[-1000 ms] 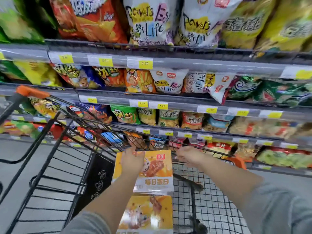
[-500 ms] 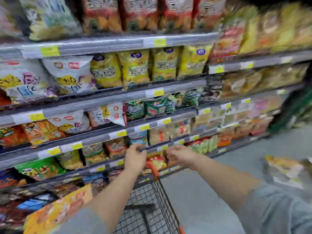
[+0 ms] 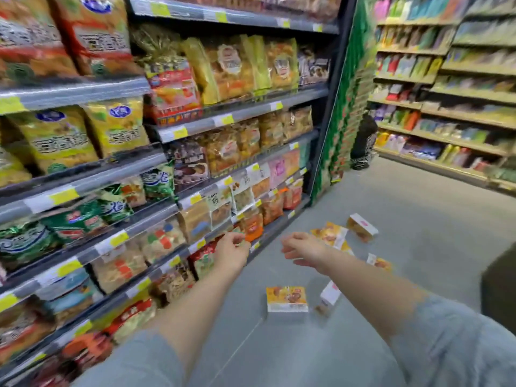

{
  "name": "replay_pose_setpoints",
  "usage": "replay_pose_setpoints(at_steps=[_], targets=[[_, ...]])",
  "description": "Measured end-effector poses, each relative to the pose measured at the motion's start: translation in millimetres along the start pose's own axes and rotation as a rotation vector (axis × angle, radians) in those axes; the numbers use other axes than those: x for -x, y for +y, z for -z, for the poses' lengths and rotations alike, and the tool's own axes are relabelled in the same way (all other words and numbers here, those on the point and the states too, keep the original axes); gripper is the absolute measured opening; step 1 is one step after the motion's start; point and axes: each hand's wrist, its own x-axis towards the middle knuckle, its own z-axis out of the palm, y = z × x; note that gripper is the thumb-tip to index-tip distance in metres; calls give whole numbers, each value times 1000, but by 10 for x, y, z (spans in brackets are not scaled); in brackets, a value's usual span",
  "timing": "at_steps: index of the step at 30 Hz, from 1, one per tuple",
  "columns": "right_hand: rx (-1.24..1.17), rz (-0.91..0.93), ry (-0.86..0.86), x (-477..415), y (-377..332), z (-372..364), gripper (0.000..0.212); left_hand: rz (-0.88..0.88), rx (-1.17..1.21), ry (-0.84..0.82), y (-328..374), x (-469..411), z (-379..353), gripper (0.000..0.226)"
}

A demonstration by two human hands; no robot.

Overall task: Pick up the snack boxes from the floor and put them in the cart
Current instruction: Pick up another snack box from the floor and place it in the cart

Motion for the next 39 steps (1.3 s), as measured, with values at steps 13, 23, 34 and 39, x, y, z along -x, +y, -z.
replay_pose_setpoints(at_steps=[13,23,34,39], targets=[[-147,-160,170,-460,932,1103,10,-13,-114,-231,149,-444,-1527,26],[-150,-273,171,-1995,1254,1649,9,117,-140,-299,27,-1798,-2452,31],[-186,-386,124,-3251,1723,2217,13,191,-192,-335,-230,-2868,-3387,29],[-162,-400,69,-3721,1986,2666,12,262,-148,-293,-260,-3052,-3915,29]])
